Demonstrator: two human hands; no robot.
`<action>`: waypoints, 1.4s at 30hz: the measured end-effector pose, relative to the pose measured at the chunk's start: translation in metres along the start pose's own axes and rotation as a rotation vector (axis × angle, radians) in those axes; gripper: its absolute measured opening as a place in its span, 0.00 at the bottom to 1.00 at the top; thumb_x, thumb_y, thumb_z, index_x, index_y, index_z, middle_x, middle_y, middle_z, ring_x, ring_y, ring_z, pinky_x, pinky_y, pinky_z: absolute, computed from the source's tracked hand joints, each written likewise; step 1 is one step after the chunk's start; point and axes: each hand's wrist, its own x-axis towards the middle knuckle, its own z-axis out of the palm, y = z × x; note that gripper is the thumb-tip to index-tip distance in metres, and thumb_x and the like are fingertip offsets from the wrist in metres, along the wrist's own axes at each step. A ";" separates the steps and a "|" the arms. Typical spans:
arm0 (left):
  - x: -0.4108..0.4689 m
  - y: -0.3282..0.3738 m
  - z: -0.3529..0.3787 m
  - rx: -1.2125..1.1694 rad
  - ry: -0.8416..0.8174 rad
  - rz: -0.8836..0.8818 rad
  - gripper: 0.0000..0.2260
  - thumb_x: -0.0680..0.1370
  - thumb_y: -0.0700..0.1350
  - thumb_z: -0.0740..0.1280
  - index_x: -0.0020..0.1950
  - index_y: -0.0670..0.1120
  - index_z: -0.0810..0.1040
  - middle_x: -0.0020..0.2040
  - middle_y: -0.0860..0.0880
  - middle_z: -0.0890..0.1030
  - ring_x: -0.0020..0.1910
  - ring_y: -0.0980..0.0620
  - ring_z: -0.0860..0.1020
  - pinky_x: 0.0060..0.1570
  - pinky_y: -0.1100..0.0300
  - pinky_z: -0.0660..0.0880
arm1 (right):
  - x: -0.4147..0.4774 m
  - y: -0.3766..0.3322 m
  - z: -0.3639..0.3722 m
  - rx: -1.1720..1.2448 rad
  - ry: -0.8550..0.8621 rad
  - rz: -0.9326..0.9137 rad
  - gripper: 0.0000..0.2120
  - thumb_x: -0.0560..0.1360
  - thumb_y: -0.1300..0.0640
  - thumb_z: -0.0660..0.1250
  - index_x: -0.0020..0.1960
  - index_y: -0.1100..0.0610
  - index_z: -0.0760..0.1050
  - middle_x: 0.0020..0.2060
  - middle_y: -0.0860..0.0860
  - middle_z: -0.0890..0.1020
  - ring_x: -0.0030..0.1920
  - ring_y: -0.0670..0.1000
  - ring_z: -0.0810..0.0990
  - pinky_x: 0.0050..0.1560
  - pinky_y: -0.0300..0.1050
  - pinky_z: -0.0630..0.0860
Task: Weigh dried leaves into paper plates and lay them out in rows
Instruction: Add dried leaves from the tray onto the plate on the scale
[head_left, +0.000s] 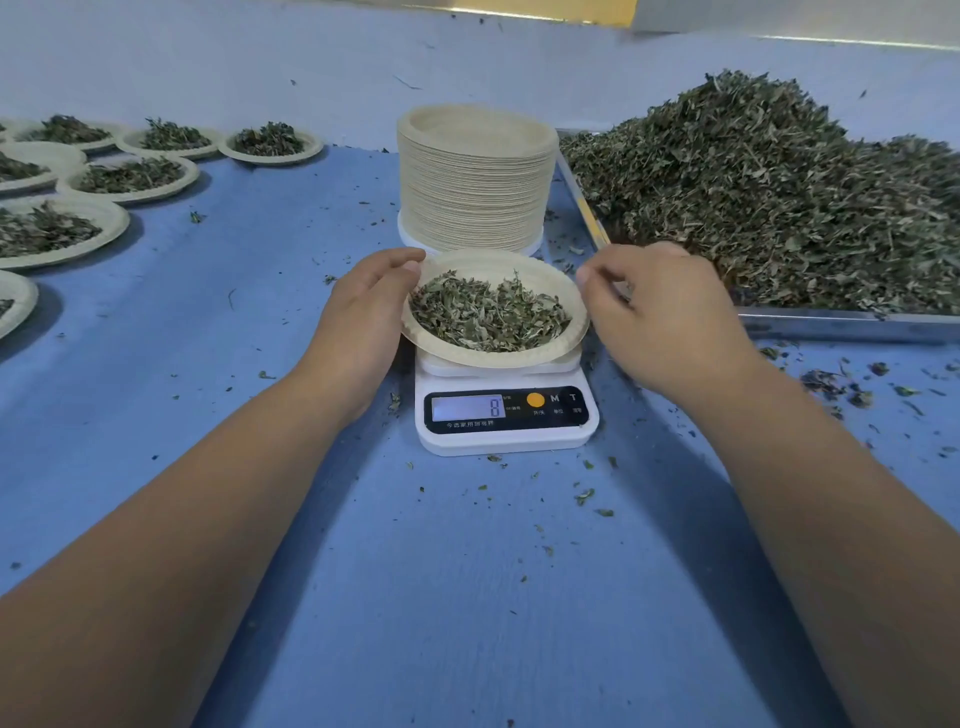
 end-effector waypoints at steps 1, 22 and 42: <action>0.000 0.000 0.000 0.018 -0.002 -0.004 0.17 0.74 0.55 0.64 0.60 0.56 0.83 0.62 0.54 0.83 0.65 0.54 0.78 0.72 0.48 0.71 | -0.002 -0.004 0.000 -0.025 -0.031 -0.026 0.14 0.83 0.49 0.60 0.55 0.53 0.82 0.41 0.55 0.80 0.47 0.57 0.75 0.50 0.52 0.73; -0.008 0.009 0.006 0.032 -0.039 -0.073 0.27 0.74 0.60 0.61 0.73 0.56 0.73 0.70 0.56 0.77 0.70 0.56 0.74 0.74 0.50 0.67 | -0.007 -0.003 0.006 0.152 -0.071 0.079 0.10 0.82 0.43 0.61 0.50 0.44 0.79 0.41 0.41 0.82 0.37 0.41 0.78 0.38 0.39 0.72; 0.028 0.036 -0.068 -0.609 0.445 -0.353 0.12 0.82 0.39 0.57 0.57 0.41 0.80 0.53 0.42 0.82 0.47 0.43 0.84 0.54 0.44 0.82 | 0.015 -0.082 0.042 0.301 -0.257 -0.055 0.22 0.66 0.29 0.71 0.55 0.38 0.80 0.50 0.37 0.81 0.53 0.41 0.76 0.48 0.32 0.69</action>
